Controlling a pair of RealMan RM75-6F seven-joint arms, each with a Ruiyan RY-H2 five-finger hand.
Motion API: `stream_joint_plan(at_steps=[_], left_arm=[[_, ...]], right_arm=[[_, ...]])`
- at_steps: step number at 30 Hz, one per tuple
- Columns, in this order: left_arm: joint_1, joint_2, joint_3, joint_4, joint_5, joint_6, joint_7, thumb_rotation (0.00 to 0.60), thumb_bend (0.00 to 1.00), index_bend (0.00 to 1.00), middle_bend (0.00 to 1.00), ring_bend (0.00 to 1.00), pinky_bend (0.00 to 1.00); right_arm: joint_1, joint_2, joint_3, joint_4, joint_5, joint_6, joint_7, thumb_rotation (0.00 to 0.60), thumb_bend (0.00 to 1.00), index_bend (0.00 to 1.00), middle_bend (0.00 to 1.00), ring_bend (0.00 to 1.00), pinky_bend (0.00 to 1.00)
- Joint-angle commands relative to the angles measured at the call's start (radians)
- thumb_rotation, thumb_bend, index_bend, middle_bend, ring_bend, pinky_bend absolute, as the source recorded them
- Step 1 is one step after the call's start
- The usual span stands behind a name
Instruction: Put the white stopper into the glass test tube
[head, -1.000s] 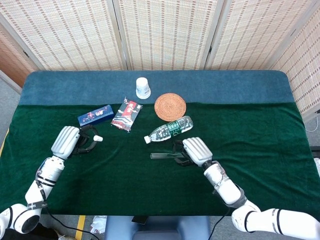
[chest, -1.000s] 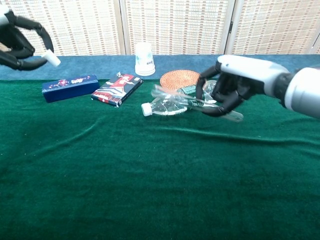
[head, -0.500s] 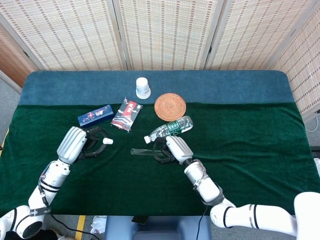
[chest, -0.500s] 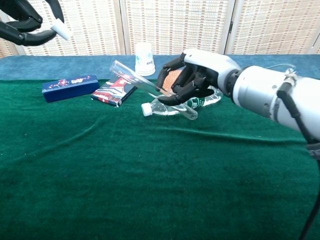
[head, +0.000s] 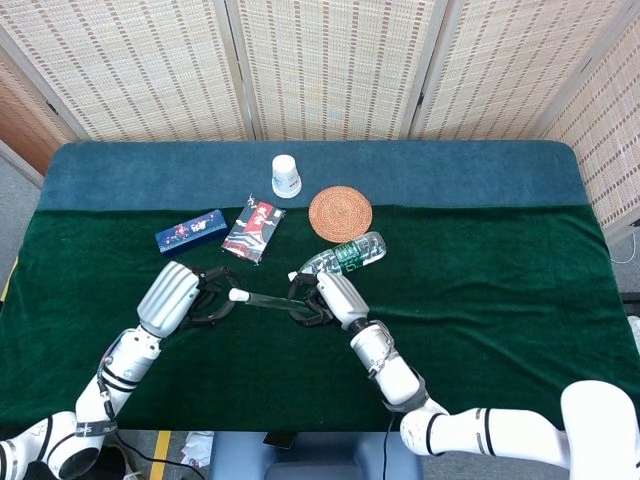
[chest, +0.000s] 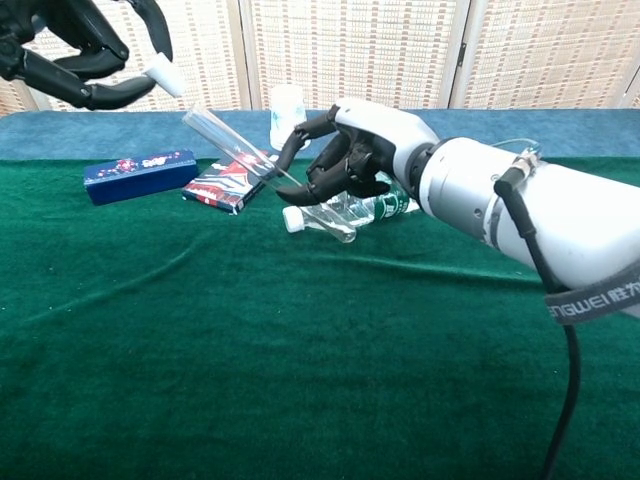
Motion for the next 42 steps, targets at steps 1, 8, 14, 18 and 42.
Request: stream_joint_plan(at_steps=[1, 8, 14, 18, 42], left_arm=[[0.003, -0.011, 0.002, -0.002, -0.002, 0.009, 0.005, 0.6, 0.56, 0.57, 0.99, 0.93, 0.84], [0.006, -0.026, 0.0, 0.005, -0.015, 0.017, 0.005, 0.6, 0.56, 0.57, 0.99, 0.93, 0.84], [0.006, -0.021, 0.0, 0.006, -0.02, 0.017, -0.001, 0.6, 0.56, 0.58, 0.99, 0.93, 0.84], [0.005, -0.019, 0.001, 0.003, -0.02, 0.015, -0.003, 0.6, 0.56, 0.57, 0.99, 0.93, 0.84], [-0.011, -0.039, -0.006, 0.004, -0.045, -0.005, -0.01, 0.6, 0.57, 0.58, 0.99, 0.93, 0.84]], right_arm=[[-0.002, -0.004, -0.001, 0.002, -0.005, 0.002, 0.013, 0.6, 0.59, 0.86, 0.96, 1.0, 1.0], [-0.006, -0.008, -0.004, 0.003, -0.026, 0.01, 0.035, 0.6, 0.59, 0.86, 0.96, 1.0, 1.0], [-0.009, -0.005, 0.0, -0.002, -0.034, 0.015, 0.05, 0.6, 0.59, 0.87, 0.96, 1.0, 1.0], [-0.007, -0.007, 0.002, -0.001, -0.037, 0.019, 0.049, 0.6, 0.59, 0.87, 0.96, 1.0, 1.0], [0.021, -0.033, 0.023, 0.015, -0.017, 0.018, 0.053, 0.6, 0.59, 0.87, 0.97, 1.0, 1.0]])
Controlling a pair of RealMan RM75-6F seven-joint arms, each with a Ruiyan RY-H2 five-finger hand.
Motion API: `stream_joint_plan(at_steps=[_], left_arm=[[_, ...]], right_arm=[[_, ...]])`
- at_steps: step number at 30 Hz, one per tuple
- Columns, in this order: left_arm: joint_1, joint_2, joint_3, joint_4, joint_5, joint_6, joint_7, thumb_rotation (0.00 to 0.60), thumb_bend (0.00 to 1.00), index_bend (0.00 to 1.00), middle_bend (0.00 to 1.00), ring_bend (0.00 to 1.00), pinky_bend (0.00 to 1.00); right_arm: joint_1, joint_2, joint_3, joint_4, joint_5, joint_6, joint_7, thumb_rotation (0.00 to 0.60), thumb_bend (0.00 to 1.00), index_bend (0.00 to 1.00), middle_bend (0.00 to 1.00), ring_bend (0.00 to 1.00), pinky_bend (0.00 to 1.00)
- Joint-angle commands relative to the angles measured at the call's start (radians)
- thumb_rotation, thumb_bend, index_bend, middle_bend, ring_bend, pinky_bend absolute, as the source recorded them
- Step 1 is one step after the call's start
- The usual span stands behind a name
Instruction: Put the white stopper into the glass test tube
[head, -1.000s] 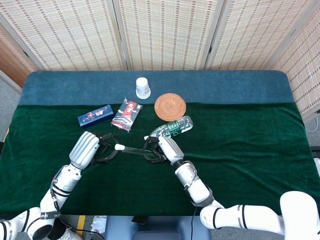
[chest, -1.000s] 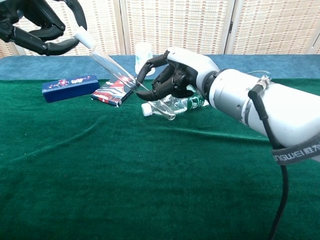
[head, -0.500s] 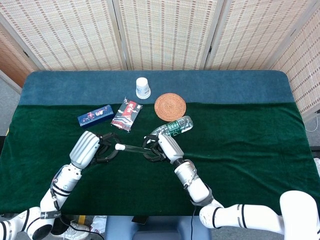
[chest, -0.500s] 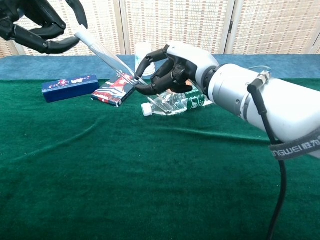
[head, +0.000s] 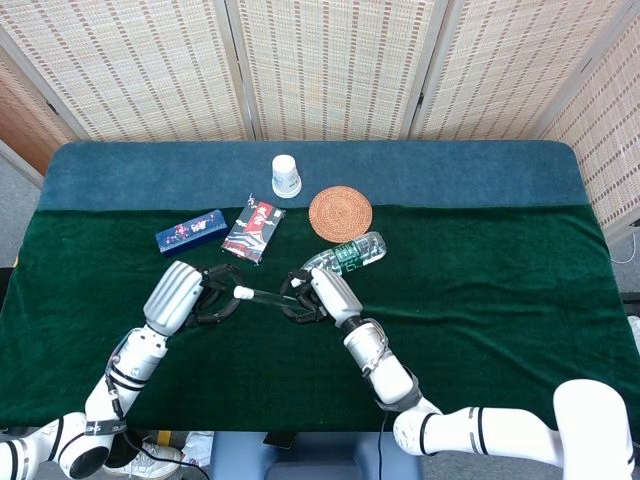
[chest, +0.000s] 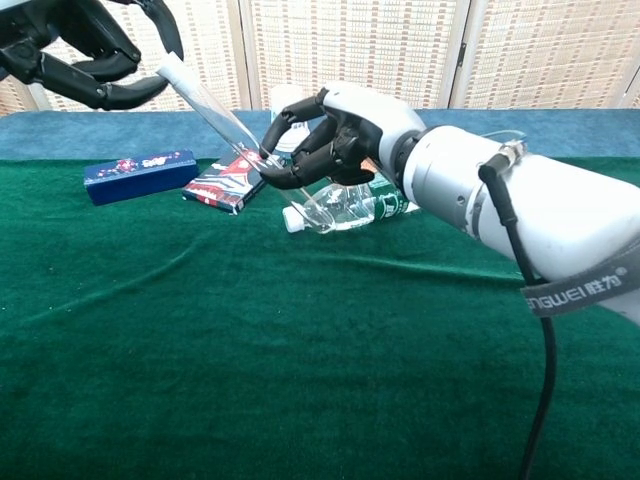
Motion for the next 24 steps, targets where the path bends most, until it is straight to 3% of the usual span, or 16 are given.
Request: stream_joint_plan(at_steps=[1, 12, 14, 19, 21, 24], left_arm=[[-0.001, -0.002, 0.001, 0.002, -0.001, -0.002, 0.0, 0.6, 0.57, 0.58, 0.99, 0.93, 0.84], [-0.003, -0.006, 0.003, 0.013, -0.002, -0.004, -0.002, 0.6, 0.57, 0.58, 0.99, 0.93, 0.84], [-0.004, -0.004, 0.006, 0.016, -0.003, -0.008, 0.004, 0.6, 0.56, 0.49, 0.99, 0.92, 0.84], [-0.005, 0.026, 0.015, 0.007, -0.016, -0.038, 0.017, 0.6, 0.41, 0.1, 0.97, 0.89, 0.84], [-0.005, 0.037, 0.023, 0.006, -0.016, -0.048, 0.024, 0.6, 0.36, 0.04, 0.92, 0.84, 0.83], [-0.004, 0.058, 0.036, 0.003, -0.015, -0.067, 0.022, 0.6, 0.32, 0.0, 0.76, 0.68, 0.77]], right_arm=[[0.002, -0.004, 0.001, 0.005, -0.001, -0.001, 0.004, 0.6, 0.59, 0.87, 0.97, 1.0, 1.0], [0.01, -0.011, 0.003, 0.012, 0.006, -0.004, 0.002, 0.6, 0.59, 0.87, 0.97, 1.0, 1.0], [0.011, -0.008, 0.001, 0.013, 0.01, -0.005, -0.004, 0.6, 0.59, 0.88, 0.97, 1.0, 1.0], [0.008, 0.016, -0.014, 0.004, 0.026, -0.006, -0.039, 0.6, 0.59, 0.87, 0.97, 1.0, 1.0], [0.008, 0.032, -0.023, -0.006, 0.031, -0.003, -0.067, 0.6, 0.59, 0.87, 0.97, 1.0, 1.0], [0.006, 0.065, -0.039, -0.03, 0.043, 0.005, -0.118, 0.6, 0.59, 0.87, 0.97, 1.0, 1.0]])
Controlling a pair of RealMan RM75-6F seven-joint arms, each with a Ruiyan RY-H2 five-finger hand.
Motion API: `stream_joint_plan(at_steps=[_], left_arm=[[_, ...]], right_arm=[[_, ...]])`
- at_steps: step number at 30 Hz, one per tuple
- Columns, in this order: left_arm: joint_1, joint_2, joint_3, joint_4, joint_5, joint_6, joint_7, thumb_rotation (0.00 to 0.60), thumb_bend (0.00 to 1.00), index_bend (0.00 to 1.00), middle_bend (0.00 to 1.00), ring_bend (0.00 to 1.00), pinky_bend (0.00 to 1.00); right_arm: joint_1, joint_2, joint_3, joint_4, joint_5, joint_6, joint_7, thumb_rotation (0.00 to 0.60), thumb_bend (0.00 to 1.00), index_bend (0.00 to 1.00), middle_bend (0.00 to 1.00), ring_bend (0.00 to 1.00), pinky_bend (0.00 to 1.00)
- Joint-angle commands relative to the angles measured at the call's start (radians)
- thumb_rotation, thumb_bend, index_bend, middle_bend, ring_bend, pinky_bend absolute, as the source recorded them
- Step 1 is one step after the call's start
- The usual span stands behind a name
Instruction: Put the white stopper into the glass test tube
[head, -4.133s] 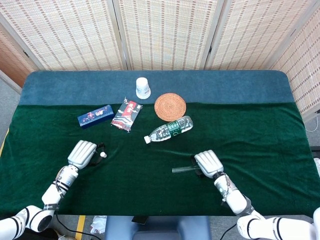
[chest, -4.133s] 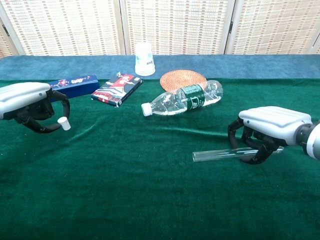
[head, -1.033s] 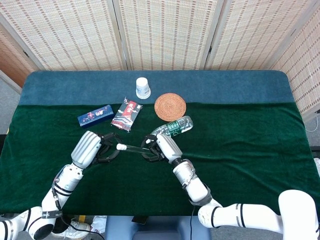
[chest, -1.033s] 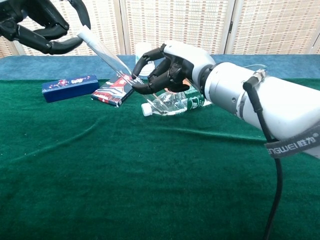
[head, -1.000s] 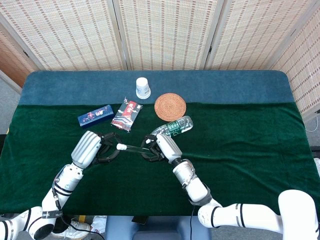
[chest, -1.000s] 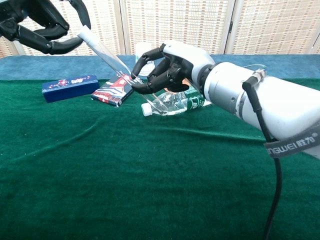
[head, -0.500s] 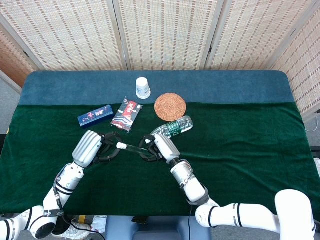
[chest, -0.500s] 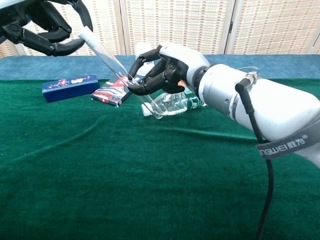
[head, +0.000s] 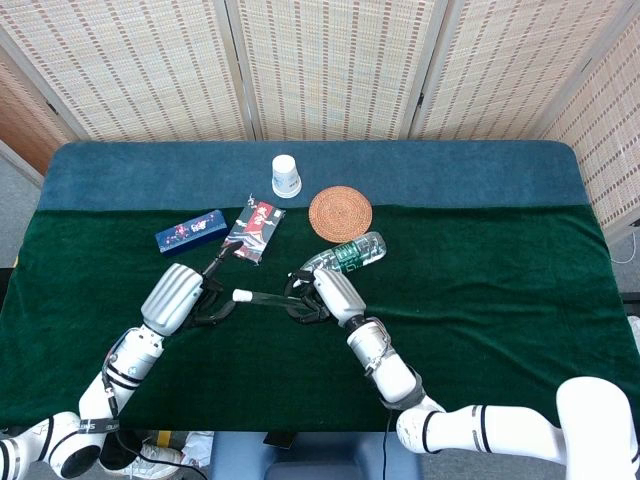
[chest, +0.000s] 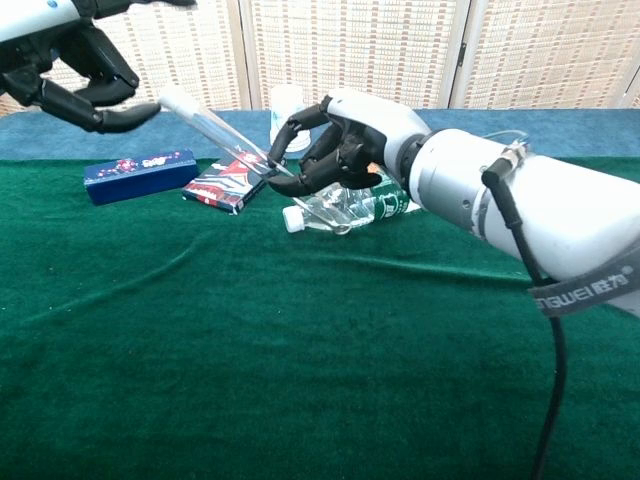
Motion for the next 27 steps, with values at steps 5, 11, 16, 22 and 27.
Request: stream_joint_plan(at_steps=[5, 11, 16, 22, 27], left_arm=[[0.009, 0.05, 0.026, 0.013, -0.014, -0.036, 0.002, 0.6, 0.31, 0.0, 0.48, 0.35, 0.48], [0.026, 0.052, 0.027, 0.041, -0.039, -0.026, 0.004, 0.6, 0.31, 0.0, 0.43, 0.26, 0.34], [0.037, 0.039, 0.028, 0.053, -0.041, -0.011, 0.009, 0.6, 0.31, 0.0, 0.42, 0.25, 0.31], [0.042, 0.035, 0.03, 0.061, -0.037, -0.007, 0.001, 0.6, 0.31, 0.0, 0.42, 0.25, 0.27], [0.046, 0.036, 0.035, 0.069, -0.035, -0.009, -0.009, 0.6, 0.31, 0.0, 0.42, 0.25, 0.24]], right_arm=[[-0.002, 0.1, -0.069, -0.044, 0.053, 0.02, -0.173, 0.6, 0.59, 0.87, 0.97, 1.0, 1.0], [-0.006, 0.103, -0.124, 0.013, 0.069, 0.046, -0.261, 0.6, 0.59, 0.87, 0.97, 1.0, 1.0], [-0.014, 0.054, -0.16, 0.098, 0.045, 0.054, -0.271, 0.6, 0.59, 0.87, 0.97, 1.0, 1.0], [-0.032, -0.017, -0.194, 0.2, -0.013, 0.069, -0.262, 0.6, 0.59, 0.82, 0.97, 1.0, 1.0], [-0.05, -0.063, -0.216, 0.263, -0.056, 0.094, -0.279, 0.6, 0.59, 0.65, 0.96, 1.0, 1.0]])
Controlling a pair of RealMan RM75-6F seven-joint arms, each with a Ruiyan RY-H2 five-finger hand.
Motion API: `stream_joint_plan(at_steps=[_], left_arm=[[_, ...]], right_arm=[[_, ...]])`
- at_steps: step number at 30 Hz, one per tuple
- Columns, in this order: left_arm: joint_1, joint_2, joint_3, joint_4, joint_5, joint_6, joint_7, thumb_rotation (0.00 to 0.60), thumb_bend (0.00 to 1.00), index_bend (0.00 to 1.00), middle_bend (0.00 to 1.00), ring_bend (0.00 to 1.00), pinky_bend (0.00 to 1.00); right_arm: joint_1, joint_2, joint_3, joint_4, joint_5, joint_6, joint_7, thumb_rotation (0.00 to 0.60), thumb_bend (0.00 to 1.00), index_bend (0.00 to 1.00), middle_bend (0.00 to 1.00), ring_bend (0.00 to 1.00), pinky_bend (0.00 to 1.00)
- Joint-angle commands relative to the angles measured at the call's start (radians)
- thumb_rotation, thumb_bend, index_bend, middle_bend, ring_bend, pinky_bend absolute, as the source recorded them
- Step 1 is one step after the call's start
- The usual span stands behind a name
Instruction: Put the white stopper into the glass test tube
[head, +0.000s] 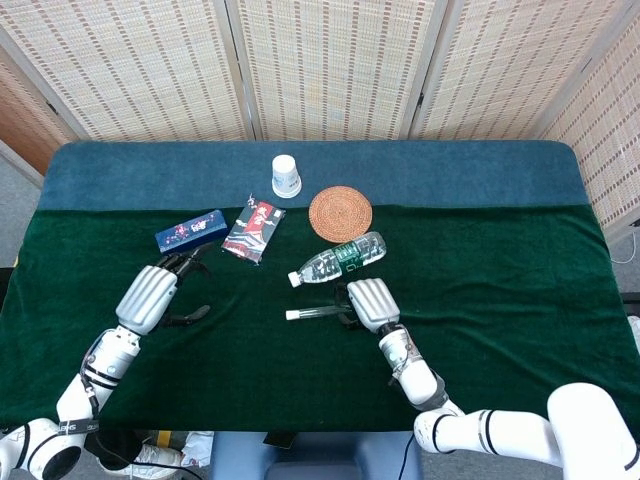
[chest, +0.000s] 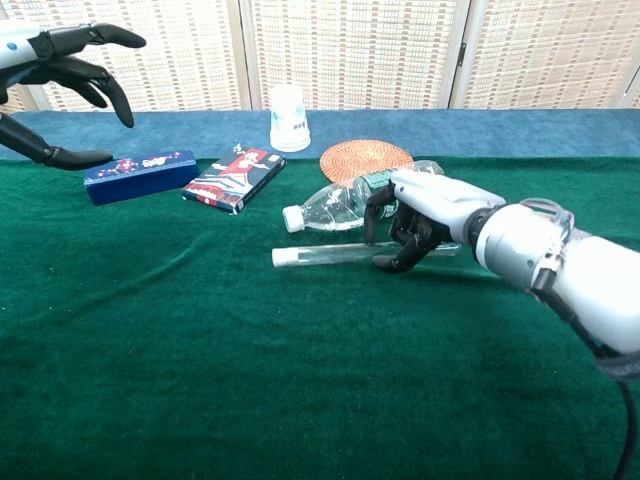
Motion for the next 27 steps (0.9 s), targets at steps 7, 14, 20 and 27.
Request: stream_joint_plan(at_steps=[7, 14, 20, 27], left_arm=[[0.004, -0.004, 0.002, 0.01, -0.003, -0.004, -0.013, 0.6, 0.31, 0.0, 0.42, 0.25, 0.21], [0.005, 0.001, 0.005, 0.013, -0.008, -0.018, -0.027, 0.6, 0.31, 0.0, 0.42, 0.25, 0.19], [0.02, 0.028, -0.001, 0.01, -0.023, -0.009, -0.052, 0.6, 0.31, 0.04, 0.42, 0.25, 0.19], [0.081, 0.05, -0.007, 0.069, -0.071, 0.056, -0.055, 0.6, 0.31, 0.23, 0.44, 0.3, 0.22]], right_arm=[[-0.036, -0.044, -0.019, 0.049, -0.038, 0.01, -0.015, 0.6, 0.59, 0.49, 0.95, 1.0, 1.0], [-0.051, -0.022, -0.008, 0.023, -0.021, -0.023, -0.022, 0.6, 0.57, 0.29, 0.93, 1.0, 1.0], [-0.092, 0.102, 0.0, -0.127, -0.12, 0.04, 0.018, 0.6, 0.57, 0.23, 0.9, 1.0, 1.0], [-0.202, 0.41, 0.002, -0.372, -0.223, 0.173, 0.049, 0.6, 0.57, 0.33, 0.74, 0.97, 1.0]])
